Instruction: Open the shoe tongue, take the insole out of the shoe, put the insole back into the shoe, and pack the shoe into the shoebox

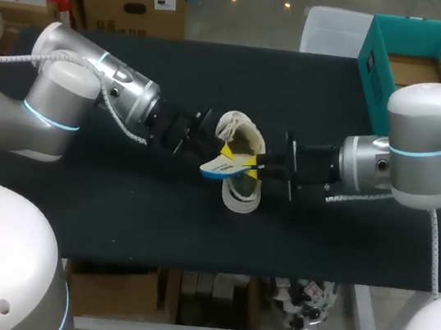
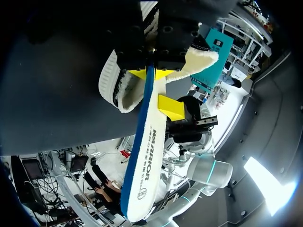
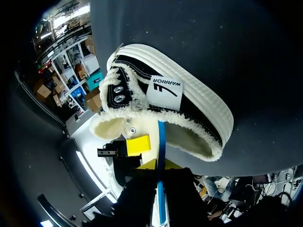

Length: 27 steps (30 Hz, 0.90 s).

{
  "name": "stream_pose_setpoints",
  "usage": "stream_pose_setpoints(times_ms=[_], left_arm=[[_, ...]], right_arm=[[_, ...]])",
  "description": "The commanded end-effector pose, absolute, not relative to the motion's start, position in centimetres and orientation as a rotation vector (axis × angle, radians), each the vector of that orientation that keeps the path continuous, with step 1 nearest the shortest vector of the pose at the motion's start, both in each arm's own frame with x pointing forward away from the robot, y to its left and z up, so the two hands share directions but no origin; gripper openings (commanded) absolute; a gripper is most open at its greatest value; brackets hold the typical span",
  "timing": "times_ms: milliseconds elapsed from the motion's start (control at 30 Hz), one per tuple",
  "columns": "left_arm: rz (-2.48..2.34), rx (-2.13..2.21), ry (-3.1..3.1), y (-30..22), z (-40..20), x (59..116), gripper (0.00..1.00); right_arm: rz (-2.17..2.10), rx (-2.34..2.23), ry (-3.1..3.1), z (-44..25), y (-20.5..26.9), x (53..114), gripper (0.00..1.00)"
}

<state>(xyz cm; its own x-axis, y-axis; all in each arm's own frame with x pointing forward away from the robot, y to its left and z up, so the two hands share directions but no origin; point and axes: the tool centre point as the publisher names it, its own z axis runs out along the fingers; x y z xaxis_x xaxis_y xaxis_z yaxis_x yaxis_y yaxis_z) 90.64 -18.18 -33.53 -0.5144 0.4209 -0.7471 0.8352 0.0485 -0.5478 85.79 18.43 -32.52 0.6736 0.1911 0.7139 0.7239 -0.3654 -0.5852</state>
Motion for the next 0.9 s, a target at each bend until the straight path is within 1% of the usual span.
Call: stream_pose_setpoints(times_ms=[33,233,267,333,367,433,900], left_arm=[[-1.478,1.278,1.924,-18.3,-33.0,90.2,0.36],[-1.497,1.319,1.879,-18.4,-31.8,89.0,0.34],[-1.504,1.324,1.870,-18.4,-31.7,88.8,0.30],[-1.501,1.331,1.864,-18.4,-31.5,88.5,0.17],[-1.501,1.337,1.861,-18.5,-31.5,88.5,0.07],[-1.495,1.345,1.860,-18.5,-31.4,88.4,0.00],[-1.496,1.337,1.894,-18.7,-33.0,90.3,0.00]], right_arm=[[-0.678,-1.895,-0.712,-32.7,18.4,86.0,0.00],[-0.679,-1.898,-0.703,-32.9,18.3,86.0,0.00],[-0.680,-1.899,-0.702,-32.9,18.3,86.0,0.00],[-0.680,-1.900,-0.701,-32.9,18.2,86.0,0.00],[-0.680,-1.900,-0.700,-32.9,18.2,86.1,0.00],[-0.681,-1.901,-0.697,-33.0,18.1,86.1,0.00],[-0.659,-1.900,-0.691,-34.0,18.5,88.2,0.00]])
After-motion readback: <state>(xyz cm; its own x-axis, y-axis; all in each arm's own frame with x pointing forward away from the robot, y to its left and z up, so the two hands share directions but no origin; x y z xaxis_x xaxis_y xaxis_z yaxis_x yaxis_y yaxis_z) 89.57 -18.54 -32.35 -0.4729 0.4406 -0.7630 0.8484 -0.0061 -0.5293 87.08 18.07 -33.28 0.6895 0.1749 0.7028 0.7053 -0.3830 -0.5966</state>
